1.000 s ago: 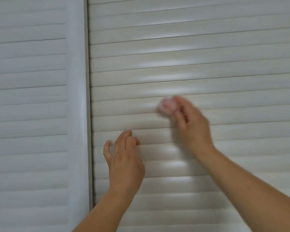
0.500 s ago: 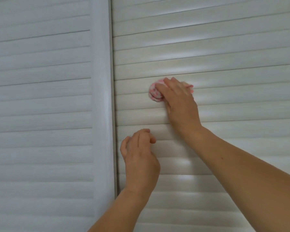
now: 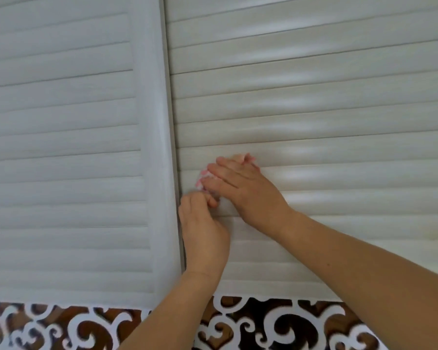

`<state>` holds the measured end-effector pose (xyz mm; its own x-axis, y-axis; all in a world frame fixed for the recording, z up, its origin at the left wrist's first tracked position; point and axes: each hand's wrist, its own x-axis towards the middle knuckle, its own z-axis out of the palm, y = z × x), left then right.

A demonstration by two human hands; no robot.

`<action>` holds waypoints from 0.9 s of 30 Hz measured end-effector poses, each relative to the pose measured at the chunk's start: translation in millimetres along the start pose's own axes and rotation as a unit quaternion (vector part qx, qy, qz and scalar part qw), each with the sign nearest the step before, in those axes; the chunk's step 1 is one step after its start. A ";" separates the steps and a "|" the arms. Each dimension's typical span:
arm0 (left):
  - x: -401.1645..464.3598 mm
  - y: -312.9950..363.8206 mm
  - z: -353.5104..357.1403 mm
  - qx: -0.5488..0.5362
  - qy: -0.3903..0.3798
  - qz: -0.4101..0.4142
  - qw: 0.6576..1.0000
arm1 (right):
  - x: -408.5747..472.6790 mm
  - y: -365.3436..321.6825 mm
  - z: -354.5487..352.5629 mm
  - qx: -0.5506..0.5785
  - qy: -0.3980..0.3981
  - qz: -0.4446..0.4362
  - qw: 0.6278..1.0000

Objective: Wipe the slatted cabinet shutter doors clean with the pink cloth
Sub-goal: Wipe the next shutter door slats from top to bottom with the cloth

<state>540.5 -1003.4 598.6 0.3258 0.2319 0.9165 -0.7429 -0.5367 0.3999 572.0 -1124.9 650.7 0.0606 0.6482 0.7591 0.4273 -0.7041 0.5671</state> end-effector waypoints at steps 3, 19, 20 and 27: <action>-13.9 -0.9 -4.1 0.017 -0.024 -0.013 0.999 | -31.6 -16.6 1.2 0.016 -0.035 0.010 0.999; -32.6 21.2 -13.4 0.057 -0.104 -0.027 0.993 | -71.7 5.7 -64.4 -0.111 0.116 0.228 0.960; -32.6 21.8 -12.0 0.058 -0.107 -0.026 0.992 | -67.2 5.8 -60.3 -0.117 0.141 0.236 0.954; -32.9 17.2 -2.5 0.049 -0.095 -0.011 0.994 | -49.8 -33.1 -10.3 -0.115 0.110 0.193 0.968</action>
<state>515.6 -1018.1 575.4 0.4534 0.0921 0.8865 -0.6767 -0.6117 0.4096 545.5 -1136.9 597.4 -0.0286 0.2637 0.9642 0.1965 -0.9443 0.2641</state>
